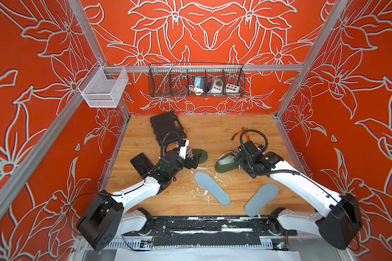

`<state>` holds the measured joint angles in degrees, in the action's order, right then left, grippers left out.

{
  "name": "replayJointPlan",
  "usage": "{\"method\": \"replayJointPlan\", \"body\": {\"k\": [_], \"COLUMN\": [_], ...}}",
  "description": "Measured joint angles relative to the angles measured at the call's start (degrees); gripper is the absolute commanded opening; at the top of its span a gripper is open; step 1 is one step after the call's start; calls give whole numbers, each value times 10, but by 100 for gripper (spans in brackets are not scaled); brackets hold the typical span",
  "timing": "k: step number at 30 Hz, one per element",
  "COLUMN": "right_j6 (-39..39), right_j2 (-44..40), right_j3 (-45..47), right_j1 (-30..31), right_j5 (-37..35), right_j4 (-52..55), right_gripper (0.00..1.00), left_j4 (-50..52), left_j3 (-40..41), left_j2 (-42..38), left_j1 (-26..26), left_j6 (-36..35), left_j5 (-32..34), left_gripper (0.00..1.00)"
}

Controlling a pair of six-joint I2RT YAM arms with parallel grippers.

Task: Insert the insole into the shoe
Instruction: Adjust the shoe at the center of the board.

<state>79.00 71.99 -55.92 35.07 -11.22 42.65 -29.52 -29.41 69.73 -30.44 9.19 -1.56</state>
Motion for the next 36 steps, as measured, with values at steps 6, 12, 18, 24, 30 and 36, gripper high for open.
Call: {"method": "replayJointPlan", "body": {"k": [6, 12, 18, 24, 30, 36], "right_j6": [52, 86, 101, 101, 92, 89], "right_j2": [51, 89, 126, 165, 191, 191], "right_j3": [-17, -20, -22, -32, -58, -58], "right_j1": [3, 4, 4, 5, 2, -7], "right_j5": [14, 31, 43, 42, 40, 36], "right_j4": [-16, -30, -42, -50, -50, -48], "right_gripper": [86, 83, 78, 76, 78, 71], "left_j4": [2, 5, 8, 12, 20, 24], "left_j3": [0, 0, 0, 0, 0, 0], "left_j2": [1, 4, 4, 4, 4, 4], "left_j1": [0, 0, 0, 0, 0, 0], "left_j6": [-9, -17, -22, -28, -32, -32], "left_j5": [2, 4, 9, 15, 17, 18], "left_gripper": [97, 98, 98, 98, 98, 98]}}
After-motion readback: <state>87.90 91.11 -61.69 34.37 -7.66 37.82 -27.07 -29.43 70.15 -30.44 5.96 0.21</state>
